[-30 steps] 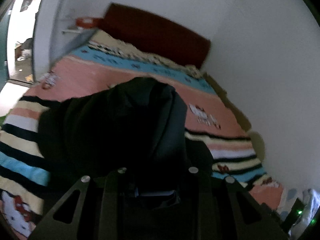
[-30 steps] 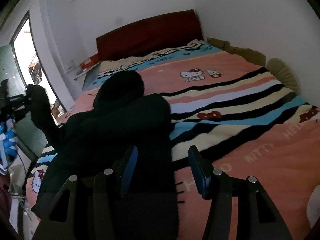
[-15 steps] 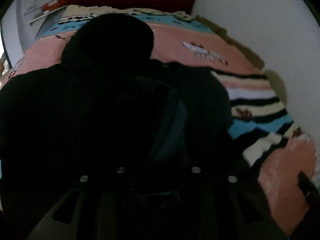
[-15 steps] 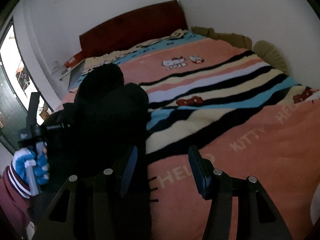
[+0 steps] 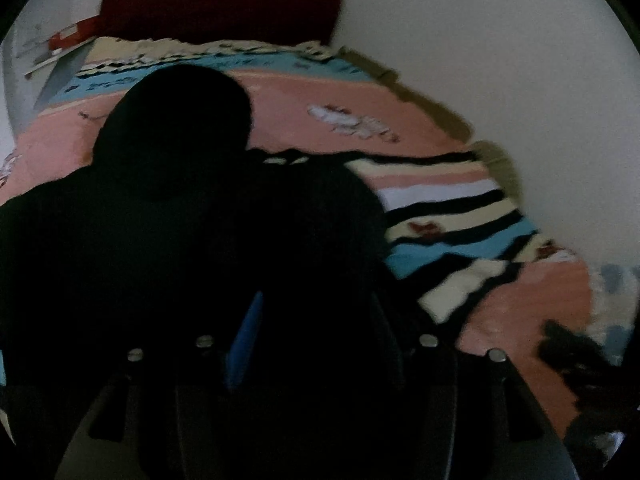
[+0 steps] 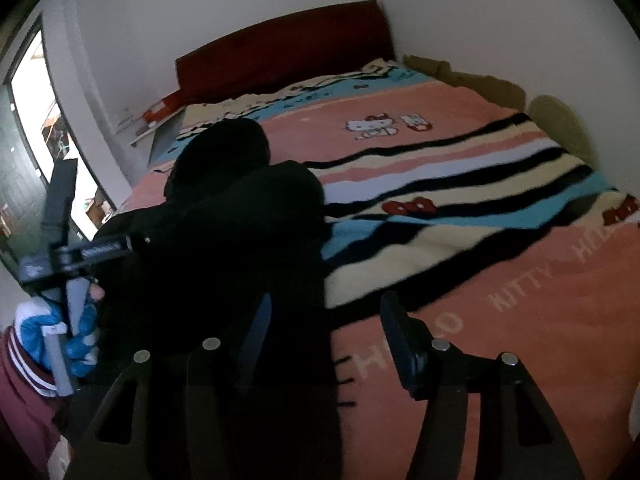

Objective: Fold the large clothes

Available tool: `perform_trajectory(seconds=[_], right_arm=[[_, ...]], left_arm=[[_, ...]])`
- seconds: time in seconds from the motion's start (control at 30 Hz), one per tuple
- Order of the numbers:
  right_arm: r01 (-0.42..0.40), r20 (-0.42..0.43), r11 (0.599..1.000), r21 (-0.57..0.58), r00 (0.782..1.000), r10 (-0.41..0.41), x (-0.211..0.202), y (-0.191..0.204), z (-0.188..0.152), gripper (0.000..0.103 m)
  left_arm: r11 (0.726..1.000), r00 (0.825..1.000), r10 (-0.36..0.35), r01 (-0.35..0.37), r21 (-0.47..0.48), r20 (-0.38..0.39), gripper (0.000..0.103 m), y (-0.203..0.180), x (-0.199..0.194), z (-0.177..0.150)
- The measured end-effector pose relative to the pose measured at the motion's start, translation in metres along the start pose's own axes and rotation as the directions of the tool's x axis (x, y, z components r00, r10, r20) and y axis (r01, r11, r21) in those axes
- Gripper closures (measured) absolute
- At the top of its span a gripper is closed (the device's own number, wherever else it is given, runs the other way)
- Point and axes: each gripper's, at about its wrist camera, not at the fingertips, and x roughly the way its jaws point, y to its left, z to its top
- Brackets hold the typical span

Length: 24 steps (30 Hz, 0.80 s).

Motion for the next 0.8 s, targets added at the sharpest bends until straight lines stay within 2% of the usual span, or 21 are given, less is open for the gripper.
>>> perform_trajectory(seconds=[0.1, 0.17, 0.3, 0.33, 0.4, 0.5, 0.67, 0.73, 0.8], right_arm=[[-0.014, 0.0, 1.0, -0.019, 1.0, 0.014, 0.003, 0.015, 0.006, 0.046], [-0.028, -0.007, 0.999, -0.046, 1.0, 0.027, 0.008, 0.029, 0.011, 0.046], [-0.056, -0.018, 0.992, -0.112, 0.998, 0.055, 0.022, 0.064, 0.024, 0.046], [-0.066, -0.022, 0.99, -0.128, 0.998, 0.064, 0.028, 0.074, 0.028, 0.046], [-0.086, -0.031, 0.982, -0.166, 0.996, 0.082, 0.04, 0.096, 0.037, 0.046], [-0.122, -0.045, 0.969, -0.216, 0.992, 0.115, 0.06, 0.127, 0.049, 0.046], [-0.172, -0.085, 0.945, -0.279, 0.984, 0.154, 0.105, 0.177, 0.064, 0.046], [-0.181, -0.106, 0.939, -0.291, 0.982, 0.156, 0.123, 0.189, 0.066, 0.046], [-0.178, -0.125, 0.933, -0.312, 0.982, 0.145, 0.142, 0.199, 0.064, 0.046]], left_arm=[[0.998, 0.998, -0.055, 0.054, 0.018, 0.034, 0.05, 0.004, -0.026, 0.003], [0.999, 0.997, -0.035, 0.034, 0.024, 0.062, 0.05, 0.015, -0.042, 0.005], [0.995, 0.99, 0.104, -0.103, -0.017, 0.097, 0.05, 0.067, -0.064, 0.01], [0.986, 0.982, 0.162, -0.159, -0.042, 0.1, 0.05, 0.089, -0.069, 0.012], [0.972, 0.969, 0.227, -0.22, -0.077, 0.098, 0.05, 0.121, -0.075, 0.013], [0.938, 0.936, 0.339, -0.329, -0.113, 0.091, 0.05, 0.172, -0.08, 0.016], [0.905, 0.906, 0.413, -0.399, -0.145, 0.088, 0.05, 0.221, -0.072, 0.017], [0.9, 0.904, 0.421, -0.405, -0.162, 0.08, 0.05, 0.237, -0.061, 0.015], [0.901, 0.908, 0.415, -0.401, -0.168, 0.057, 0.05, 0.249, -0.048, 0.009]])
